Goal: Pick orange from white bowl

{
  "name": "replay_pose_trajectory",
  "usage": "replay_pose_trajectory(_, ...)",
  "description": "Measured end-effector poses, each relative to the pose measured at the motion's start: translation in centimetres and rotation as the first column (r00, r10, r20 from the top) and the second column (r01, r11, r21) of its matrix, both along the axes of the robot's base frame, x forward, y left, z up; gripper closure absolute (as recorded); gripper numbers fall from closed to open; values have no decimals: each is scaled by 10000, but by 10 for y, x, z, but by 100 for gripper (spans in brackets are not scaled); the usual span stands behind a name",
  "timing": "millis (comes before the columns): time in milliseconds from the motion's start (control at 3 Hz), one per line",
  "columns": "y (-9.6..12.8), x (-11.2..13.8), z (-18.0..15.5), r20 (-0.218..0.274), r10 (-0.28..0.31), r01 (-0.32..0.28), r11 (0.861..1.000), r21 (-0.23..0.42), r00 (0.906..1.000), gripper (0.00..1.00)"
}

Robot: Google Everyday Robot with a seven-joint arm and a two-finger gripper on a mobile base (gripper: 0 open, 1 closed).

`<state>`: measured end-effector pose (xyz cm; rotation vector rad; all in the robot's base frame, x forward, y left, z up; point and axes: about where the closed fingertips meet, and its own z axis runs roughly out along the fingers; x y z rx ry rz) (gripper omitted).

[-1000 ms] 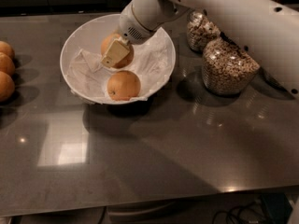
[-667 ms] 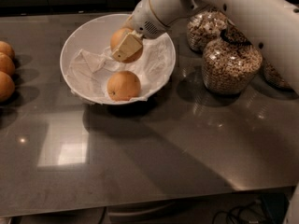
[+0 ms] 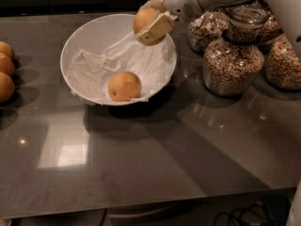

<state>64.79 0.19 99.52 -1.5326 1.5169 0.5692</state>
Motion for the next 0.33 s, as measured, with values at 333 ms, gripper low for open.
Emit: replay_pose_trajectory(333, 2, 0, 3, 53, 42, -42, 10000, 28, 10000, 100)
